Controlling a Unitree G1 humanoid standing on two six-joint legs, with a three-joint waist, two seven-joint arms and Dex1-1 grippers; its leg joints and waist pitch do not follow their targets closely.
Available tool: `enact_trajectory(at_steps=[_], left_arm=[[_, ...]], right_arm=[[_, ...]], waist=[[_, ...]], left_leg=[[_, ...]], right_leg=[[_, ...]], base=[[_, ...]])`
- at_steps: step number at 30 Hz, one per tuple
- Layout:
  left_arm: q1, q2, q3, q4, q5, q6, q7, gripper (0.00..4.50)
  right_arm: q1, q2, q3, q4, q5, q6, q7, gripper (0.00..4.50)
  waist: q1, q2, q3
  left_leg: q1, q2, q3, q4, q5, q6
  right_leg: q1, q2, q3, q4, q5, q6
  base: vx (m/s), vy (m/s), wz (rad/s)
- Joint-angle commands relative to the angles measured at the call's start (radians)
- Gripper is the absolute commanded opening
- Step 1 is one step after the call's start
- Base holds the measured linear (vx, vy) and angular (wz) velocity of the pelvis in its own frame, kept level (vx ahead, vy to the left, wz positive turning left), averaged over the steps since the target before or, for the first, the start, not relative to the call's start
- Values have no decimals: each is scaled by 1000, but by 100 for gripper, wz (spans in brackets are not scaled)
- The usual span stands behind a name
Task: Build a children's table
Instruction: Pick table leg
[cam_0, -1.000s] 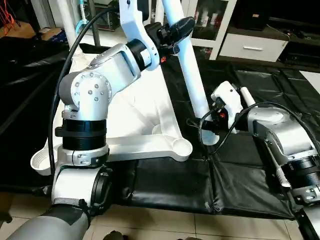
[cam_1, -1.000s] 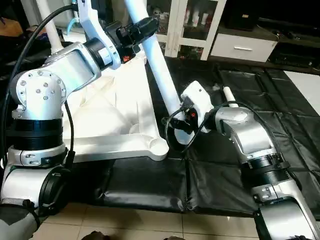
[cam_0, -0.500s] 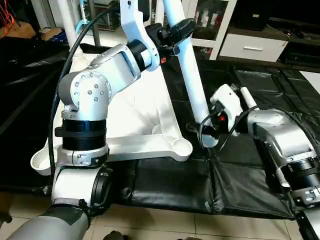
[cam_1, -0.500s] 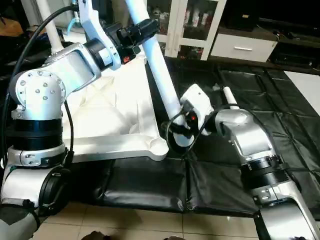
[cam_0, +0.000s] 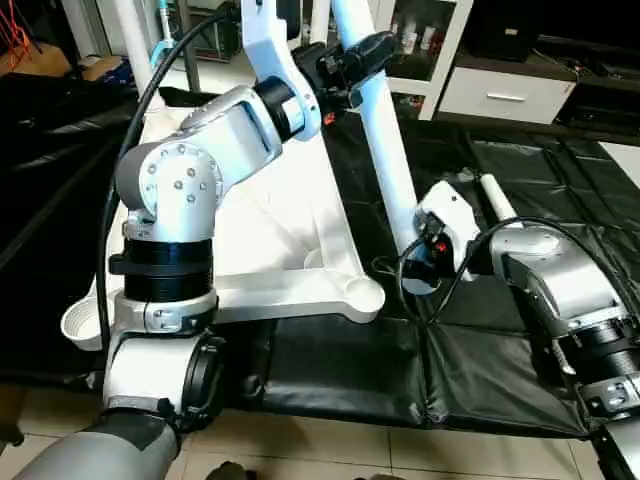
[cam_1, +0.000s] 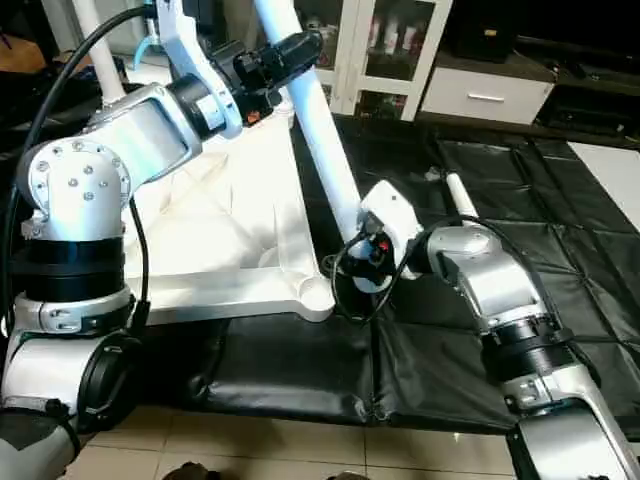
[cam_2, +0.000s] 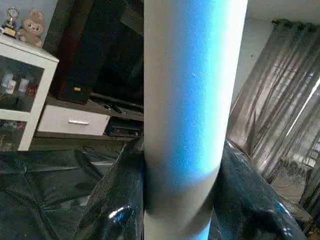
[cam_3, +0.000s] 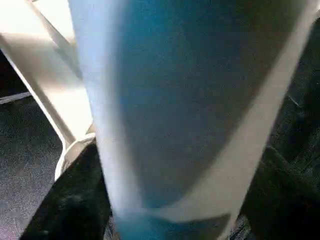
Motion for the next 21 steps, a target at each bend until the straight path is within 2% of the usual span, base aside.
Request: enact_trajectory(at_steps=[1, 11, 15, 16, 17, 19, 21], left_arm=[[-13, 0, -19, -34, -5, 10, -15, 154], [-15, -3, -27, -50, -13, 20, -26, 154], [-17, -6, -25, -50, -18, 22, -26, 154], [-18, -6, -25, -48, -18, 24, -24, 210], [-18, -6, -25, -48, -18, 24, -24, 224], [-18, -5, -21, -46, -21, 34, -17, 224], [-12, 8, -27, -49, -17, 55, -14, 258]], right_arm=[[-13, -3, -9, 7, -7, -11, 5, 301], [-18, 2, -9, 18, -13, -19, 15, 206], [-19, 6, -10, 22, -14, -22, 15, 196], [-21, 8, -12, 25, -14, -25, 14, 195], [-21, 8, -12, 25, -14, -25, 14, 194], [-22, 10, -18, 25, -13, -29, 9, 194], [-25, 24, -50, 22, 9, -30, -7, 193]], waist=[[-1, -13, -82], [-1, -14, -82], [-2, -14, -82], [-1, -14, -82], [-1, -13, -82], [-1, -13, -82], [-2, -12, -82]], left_leg=[[23, 26, -11, -63, -141, 23], [24, 27, -11, -63, -140, 20], [24, 27, -11, -63, -141, 18], [24, 27, -11, -63, -140, 19], [25, 27, -10, -63, -142, 18], [24, 27, -11, -63, -140, 18], [24, 26, -11, -64, -141, 16]], right_leg=[[49, -46, 28, -62, -204, -217], [49, -47, 29, -60, -191, -223], [49, -46, 29, -60, -190, -224], [49, -46, 29, -60, -190, -224], [49, -46, 29, -60, -191, -224], [49, -46, 29, -60, -187, -225], [49, -45, 28, -59, -181, -229]], base=[[0, 0, 0], [0, 0, 0], [0, 0, 0], [0, 0, 0], [0, 0, 0], [0, 0, 0], [0, 0, 0]])
